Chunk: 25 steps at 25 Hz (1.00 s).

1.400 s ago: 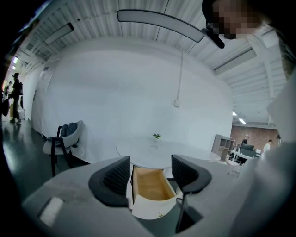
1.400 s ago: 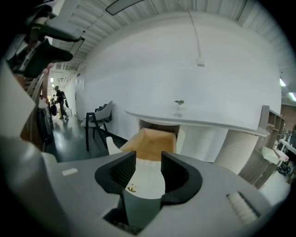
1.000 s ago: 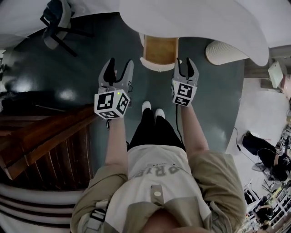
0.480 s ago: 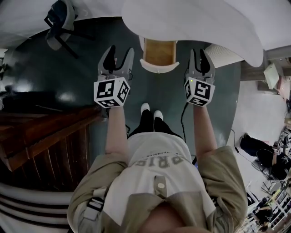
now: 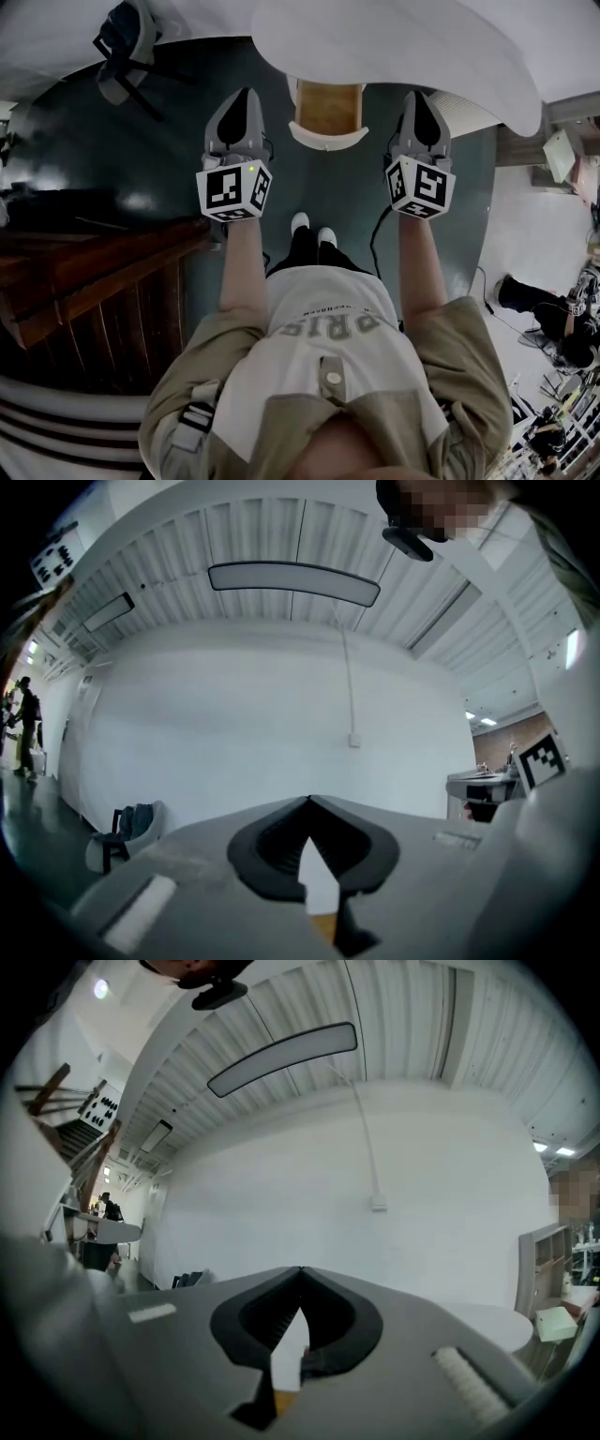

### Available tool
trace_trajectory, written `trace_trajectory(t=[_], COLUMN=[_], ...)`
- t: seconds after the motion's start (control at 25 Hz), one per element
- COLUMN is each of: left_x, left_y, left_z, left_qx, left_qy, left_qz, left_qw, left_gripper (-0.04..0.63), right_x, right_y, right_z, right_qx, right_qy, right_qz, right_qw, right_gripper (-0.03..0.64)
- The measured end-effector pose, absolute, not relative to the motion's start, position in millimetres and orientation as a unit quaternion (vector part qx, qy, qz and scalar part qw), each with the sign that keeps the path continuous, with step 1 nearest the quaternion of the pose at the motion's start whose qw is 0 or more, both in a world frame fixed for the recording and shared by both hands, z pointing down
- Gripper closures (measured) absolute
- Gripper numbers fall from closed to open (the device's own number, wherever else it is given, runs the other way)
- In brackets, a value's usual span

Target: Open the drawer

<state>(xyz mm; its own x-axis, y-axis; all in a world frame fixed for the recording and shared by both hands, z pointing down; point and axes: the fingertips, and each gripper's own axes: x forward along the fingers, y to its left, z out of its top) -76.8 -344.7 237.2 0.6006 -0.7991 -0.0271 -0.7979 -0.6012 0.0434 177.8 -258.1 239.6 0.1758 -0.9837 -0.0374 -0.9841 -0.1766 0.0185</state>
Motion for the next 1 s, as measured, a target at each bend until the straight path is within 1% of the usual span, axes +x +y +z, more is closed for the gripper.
trace_trajectory(t=[0.4,0.72,1.0], left_x=[-77.8,-77.6,-79.7], left_y=[-348.0,-349.0,-350.5], left_z=[231.4,234.7,235.6], left_qx=[0.894,0.894,0.893], left_qy=[-0.448,-0.447,-0.449], left_qz=[-0.026,-0.02,-0.022], left_qw=[0.001,0.005,0.013], left_gripper=[0.591,0.591,0.591], right_x=[180.4,176.3,172.5], right_y=[-258.3,-262.0,-264.1], right_z=[239.5,236.6,231.2], right_qx=[-0.766,-0.769,-0.762], right_qy=[0.642,0.637,0.646], right_qz=[0.029,0.046,0.053], right_qw=[-0.001,-0.02,-0.022], right_gripper=[0.614,0.615,0.617])
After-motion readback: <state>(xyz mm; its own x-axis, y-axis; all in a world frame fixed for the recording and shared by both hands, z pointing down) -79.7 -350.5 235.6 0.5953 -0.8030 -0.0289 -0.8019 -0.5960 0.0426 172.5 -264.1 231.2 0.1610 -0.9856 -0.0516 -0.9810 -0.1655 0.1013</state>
